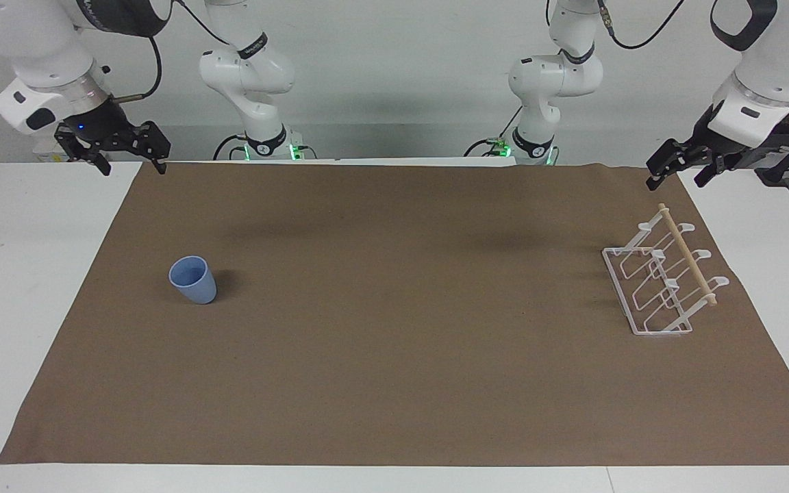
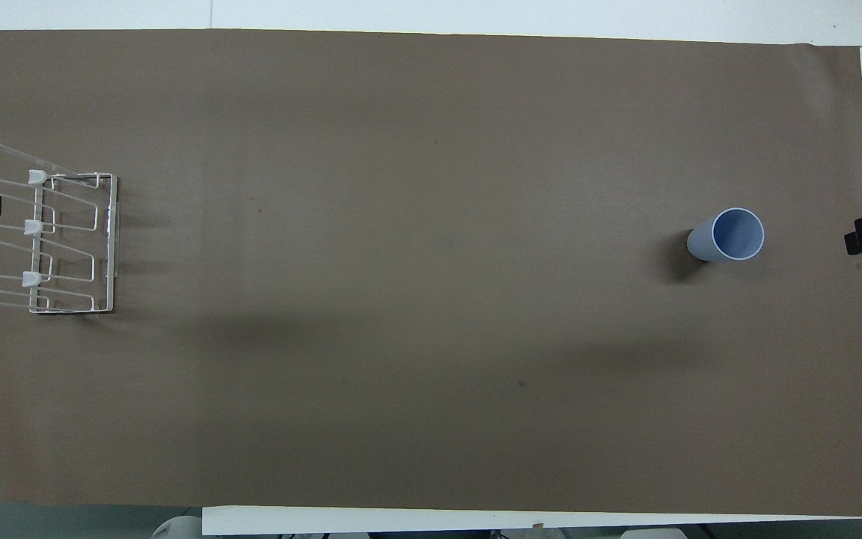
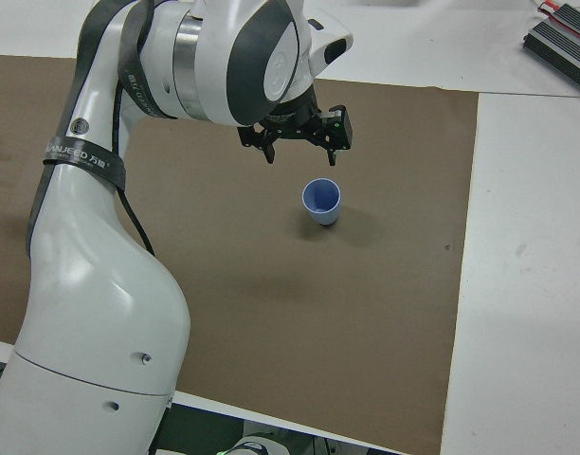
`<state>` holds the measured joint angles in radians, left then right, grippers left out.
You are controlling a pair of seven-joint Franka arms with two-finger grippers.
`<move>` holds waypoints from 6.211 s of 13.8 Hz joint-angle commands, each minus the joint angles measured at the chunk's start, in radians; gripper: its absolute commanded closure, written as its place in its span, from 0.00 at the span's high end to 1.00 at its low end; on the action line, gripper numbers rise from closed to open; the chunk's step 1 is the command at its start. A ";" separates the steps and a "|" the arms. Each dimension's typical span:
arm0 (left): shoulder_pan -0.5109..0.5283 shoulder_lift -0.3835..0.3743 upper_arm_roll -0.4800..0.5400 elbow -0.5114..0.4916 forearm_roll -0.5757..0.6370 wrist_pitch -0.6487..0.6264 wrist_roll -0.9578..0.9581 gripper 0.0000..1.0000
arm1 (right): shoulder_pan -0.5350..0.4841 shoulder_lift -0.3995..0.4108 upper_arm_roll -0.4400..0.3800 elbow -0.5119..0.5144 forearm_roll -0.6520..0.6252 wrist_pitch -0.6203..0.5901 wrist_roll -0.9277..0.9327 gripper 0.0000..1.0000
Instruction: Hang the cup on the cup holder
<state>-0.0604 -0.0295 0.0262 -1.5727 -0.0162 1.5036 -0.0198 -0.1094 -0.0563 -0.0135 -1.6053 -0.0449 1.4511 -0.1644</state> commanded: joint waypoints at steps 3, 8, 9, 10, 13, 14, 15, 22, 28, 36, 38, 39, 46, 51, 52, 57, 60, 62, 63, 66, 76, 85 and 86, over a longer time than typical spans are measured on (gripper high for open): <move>-0.003 -0.023 0.001 -0.026 0.016 0.018 -0.006 1.00 | -0.001 0.009 0.003 0.015 0.007 -0.005 0.019 1.00; -0.003 -0.023 0.001 -0.026 0.016 0.018 -0.006 1.00 | 0.022 0.000 0.004 -0.018 -0.006 0.063 0.022 1.00; -0.003 -0.023 0.001 -0.026 0.016 0.018 -0.006 1.00 | 0.024 -0.003 0.004 -0.036 0.005 0.092 0.023 1.00; -0.004 -0.023 0.001 -0.026 0.016 0.018 -0.006 1.00 | 0.033 -0.002 0.004 -0.066 0.007 0.135 0.023 1.00; -0.003 -0.023 0.001 -0.026 0.016 0.018 -0.006 1.00 | 0.034 0.048 0.004 -0.197 0.029 0.344 0.014 1.00; -0.003 -0.023 0.001 -0.026 0.016 0.018 -0.006 1.00 | 0.027 0.064 0.003 -0.243 0.086 0.407 0.016 1.00; -0.003 -0.023 0.001 -0.026 0.016 0.018 -0.006 1.00 | 0.017 0.078 0.003 -0.289 0.117 0.473 0.003 1.00; -0.003 -0.023 0.001 -0.026 0.016 0.018 -0.006 1.00 | -0.052 0.164 0.003 -0.410 0.122 0.672 -0.179 0.98; -0.003 -0.023 0.001 -0.026 0.016 0.018 -0.006 1.00 | -0.055 0.207 0.001 -0.472 0.122 0.756 -0.218 0.76; -0.006 -0.023 0.001 -0.026 0.016 0.018 -0.006 1.00 | -0.055 0.220 0.001 -0.437 0.111 0.741 -0.289 0.00; -0.006 -0.023 -0.002 -0.026 0.016 0.017 -0.012 1.00 | -0.046 0.224 0.001 -0.354 0.114 0.654 -0.299 0.00; -0.018 -0.024 -0.002 -0.026 0.016 0.003 -0.015 1.00 | -0.035 0.224 0.004 -0.300 0.115 0.591 -0.296 0.00; -0.020 -0.026 0.001 -0.027 0.018 -0.006 -0.023 1.00 | 0.210 0.205 0.020 -0.119 0.294 0.379 -0.003 0.00; -0.030 -0.084 -0.003 -0.159 -0.019 0.056 -0.285 1.00 | 0.367 0.213 0.020 -0.102 0.716 0.416 0.267 0.00; -0.032 -0.086 -0.002 -0.183 -0.062 0.075 -0.366 1.00 | 0.396 0.213 0.020 -0.104 0.776 0.434 0.288 0.00; -0.038 -0.067 -0.003 -0.199 -0.281 0.139 -0.798 1.00 | 0.510 0.202 0.020 -0.159 0.948 0.566 0.443 0.00; -0.114 -0.079 -0.005 -0.263 -0.361 0.242 -1.081 1.00 | 0.542 0.193 0.020 -0.186 0.996 0.580 0.509 0.00; -0.153 -0.084 -0.005 -0.280 -0.424 0.279 -1.230 1.00 | 0.568 0.193 0.020 -0.189 0.996 0.613 0.549 0.00; -0.170 -0.090 -0.005 -0.294 -0.460 0.312 -1.297 1.00 | 0.580 0.191 0.020 -0.196 0.997 0.630 0.562 0.00; -0.219 -0.122 -0.005 -0.369 -0.540 0.420 -1.449 1.00 | 0.591 0.191 0.020 -0.199 0.999 0.632 0.578 0.00; -0.383 -0.116 -0.008 -0.435 -0.648 0.602 -1.689 1.00 | 0.610 0.190 0.020 -0.200 0.999 0.632 0.620 0.00; -0.431 -0.104 -0.008 -0.469 -0.656 0.604 -1.701 0.99 | 0.611 0.190 0.020 -0.200 0.997 0.632 0.621 0.00; -0.434 -0.104 -0.008 -0.469 -0.656 0.604 -1.703 0.98 | 0.610 0.190 0.020 -0.200 0.997 0.632 0.621 0.00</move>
<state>-0.4752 -0.1202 0.0102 -2.0130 -0.6542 2.0811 -1.7112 0.4977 0.1535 0.0074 -1.7825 0.9282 2.0666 0.4471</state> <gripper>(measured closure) 0.009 0.956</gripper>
